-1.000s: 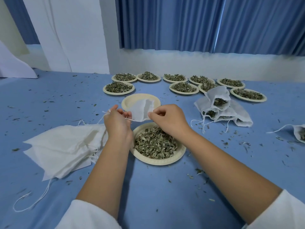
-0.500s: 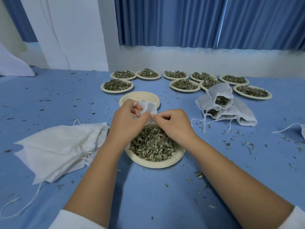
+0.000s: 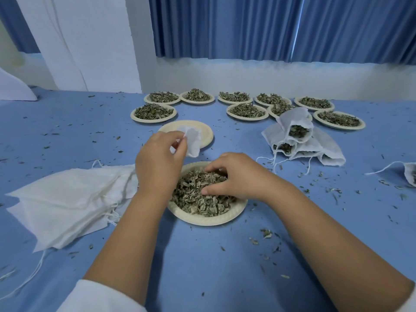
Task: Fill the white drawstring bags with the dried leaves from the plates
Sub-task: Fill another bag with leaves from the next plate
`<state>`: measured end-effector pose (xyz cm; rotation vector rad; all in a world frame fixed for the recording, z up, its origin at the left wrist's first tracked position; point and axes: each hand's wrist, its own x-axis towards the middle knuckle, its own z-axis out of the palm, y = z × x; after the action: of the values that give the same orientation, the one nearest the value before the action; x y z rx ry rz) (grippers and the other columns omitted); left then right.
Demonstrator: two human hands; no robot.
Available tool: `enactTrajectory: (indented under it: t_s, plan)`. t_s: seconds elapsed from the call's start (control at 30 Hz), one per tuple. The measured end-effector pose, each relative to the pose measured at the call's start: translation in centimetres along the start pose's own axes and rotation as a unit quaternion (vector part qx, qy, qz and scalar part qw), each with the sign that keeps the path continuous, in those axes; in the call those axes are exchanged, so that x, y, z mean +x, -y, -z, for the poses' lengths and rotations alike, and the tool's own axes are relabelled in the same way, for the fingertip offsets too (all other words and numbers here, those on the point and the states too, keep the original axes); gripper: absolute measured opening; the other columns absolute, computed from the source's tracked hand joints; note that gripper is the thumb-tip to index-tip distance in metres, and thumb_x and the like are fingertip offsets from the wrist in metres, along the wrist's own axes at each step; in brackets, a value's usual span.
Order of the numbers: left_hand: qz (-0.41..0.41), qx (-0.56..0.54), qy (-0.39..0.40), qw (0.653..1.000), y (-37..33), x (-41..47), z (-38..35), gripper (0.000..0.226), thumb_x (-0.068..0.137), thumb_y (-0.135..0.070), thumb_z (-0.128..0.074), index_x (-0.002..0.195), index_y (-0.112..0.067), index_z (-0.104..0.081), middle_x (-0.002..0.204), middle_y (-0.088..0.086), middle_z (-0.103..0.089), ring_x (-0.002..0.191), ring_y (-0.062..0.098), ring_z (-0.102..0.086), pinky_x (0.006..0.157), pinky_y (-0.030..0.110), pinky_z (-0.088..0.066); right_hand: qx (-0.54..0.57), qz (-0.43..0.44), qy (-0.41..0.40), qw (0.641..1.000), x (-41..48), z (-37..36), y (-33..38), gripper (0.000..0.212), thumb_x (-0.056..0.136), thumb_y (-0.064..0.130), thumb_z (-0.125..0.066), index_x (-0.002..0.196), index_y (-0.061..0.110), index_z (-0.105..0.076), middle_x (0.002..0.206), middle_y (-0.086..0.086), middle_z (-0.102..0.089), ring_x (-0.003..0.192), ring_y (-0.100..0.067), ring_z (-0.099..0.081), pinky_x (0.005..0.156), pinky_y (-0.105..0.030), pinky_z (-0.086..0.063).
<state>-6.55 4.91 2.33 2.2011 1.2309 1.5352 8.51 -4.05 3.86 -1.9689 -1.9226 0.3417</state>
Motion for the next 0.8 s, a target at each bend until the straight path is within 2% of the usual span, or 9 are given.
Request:
enactTrajectory:
  t_s: [0.07, 0.17, 0.3, 0.37, 0.43, 0.5, 0.6, 0.7, 0.8]
  plan:
    - [0.003, 0.017, -0.054, 0.998, 0.1, 0.3, 0.3, 0.017, 0.094, -0.025, -0.061, 0.102, -0.02, -0.075, 0.089, 0.001, -0.067, 0.072, 0.014, -0.052, 0.062, 0.022, -0.029, 0.004, 0.007, -0.01, 1.0, 0.0, 0.1, 0.0, 0.05, 0.076, 0.047, -0.079, 0.121, 0.029, -0.067, 0.101, 0.02, -0.054, 0.094, 0.0, -0.046, 0.076, -0.017, -0.035]
    - [0.002, 0.045, -0.115, 0.992, 0.2, 0.5, 0.8, 0.017, 0.092, -0.022, -0.061, 0.1, -0.021, -0.076, 0.086, 0.004, -0.066, 0.065, 0.014, -0.045, 0.059, 0.025, -0.029, 0.005, 0.011, -0.012, 1.0, 0.0, 0.0, 0.0, 0.046, 0.079, 0.043, -0.078, 0.12, 0.027, -0.068, 0.117, 0.008, -0.063, 0.098, -0.003, -0.049, 0.082, -0.02, -0.035]
    - [0.008, 0.096, 0.002, 0.995, 0.3, 0.1, 0.1, 0.022, 0.094, -0.019, -0.057, 0.107, -0.021, -0.075, 0.094, 0.009, -0.065, 0.077, 0.032, -0.059, 0.059, 0.032, -0.035, 0.001, 0.021, -0.026, 0.999, 0.0, 0.0, 0.3, 0.042, 0.081, 0.041, -0.077, 0.12, 0.026, -0.069, 0.121, 0.004, -0.065, 0.11, -0.011, -0.055, 0.086, -0.024, -0.04]
    - [0.008, 0.114, 0.057, 0.992, 0.3, 0.1, -0.3, 0.024, 0.094, -0.02, -0.057, 0.111, -0.022, -0.073, 0.099, 0.009, -0.064, 0.083, 0.034, -0.06, 0.062, 0.032, -0.037, 0.022, 0.024, -0.048, 0.998, -0.1, 0.2, 0.3, 0.04, 0.08, 0.04, -0.078, 0.117, 0.027, -0.071, 0.119, 0.007, -0.066, 0.102, -0.003, -0.055, 0.084, -0.019, -0.042]
    - [-0.002, 0.118, 0.079, 0.99, 0.2, 0.0, -0.5, 0.024, 0.095, -0.023, -0.057, 0.113, -0.024, -0.073, 0.1, 0.009, -0.063, 0.084, 0.033, -0.061, 0.063, 0.033, -0.038, 0.061, 0.012, -0.074, 0.995, -0.3, 0.6, 0.3, 0.039, 0.077, 0.041, -0.08, 0.112, 0.028, -0.072, 0.108, 0.018, -0.066, 0.084, 0.008, -0.05, 0.073, -0.003, -0.037]
    - [-0.003, 0.112, 0.086, 0.99, 0.1, 0.0, -0.5, 0.025, 0.095, -0.027, -0.058, 0.117, -0.027, -0.071, 0.101, 0.007, -0.063, 0.087, 0.03, -0.061, 0.064, 0.031, -0.036, 0.1, -0.006, -0.088, 0.991, -0.3, 1.0, 0.3, 0.039, 0.073, 0.042, -0.083, 0.109, 0.027, -0.074, 0.09, 0.029, -0.058, 0.074, 0.012, -0.05, 0.067, 0.003, -0.035]
    - [0.048, 0.058, 0.102, 0.992, 0.1, 0.2, -0.5, 0.029, 0.091, -0.034, -0.066, 0.119, -0.029, -0.067, 0.09, -0.006, -0.066, 0.084, 0.017, -0.06, 0.065, 0.027, -0.035, 0.148, -0.011, -0.084, 0.985, -0.5, 1.7, 0.3, 0.035, 0.073, 0.039, -0.084, 0.103, 0.024, -0.075, 0.083, 0.024, -0.062, 0.071, 0.012, -0.057, 0.065, 0.0, -0.039]
    - [0.125, -0.03, 0.13, 0.983, 0.1, 0.5, -0.3, 0.019, 0.083, -0.038, -0.074, 0.101, -0.034, -0.067, 0.073, -0.016, -0.061, 0.063, 0.0, -0.057, 0.054, 0.018, -0.035, 0.191, -0.015, -0.074, 0.979, -0.6, 2.2, 0.1, 0.025, 0.072, 0.037, -0.084, 0.094, 0.027, -0.074, 0.088, 0.013, -0.07, 0.08, 0.0, -0.063, 0.068, -0.005, -0.044]
    - [0.166, -0.071, 0.14, 0.973, 0.3, 0.8, -0.1, 0.013, 0.083, -0.026, -0.076, 0.085, -0.036, -0.067, 0.072, -0.012, -0.065, 0.056, -0.004, -0.057, 0.046, 0.013, -0.036, 0.238, -0.033, -0.083, 0.967, -0.6, 2.1, 0.0, 0.027, 0.073, 0.034, -0.085, 0.095, 0.021, -0.074, 0.075, 0.016, -0.066, 0.064, 0.006, -0.058, 0.061, -0.007, -0.042]
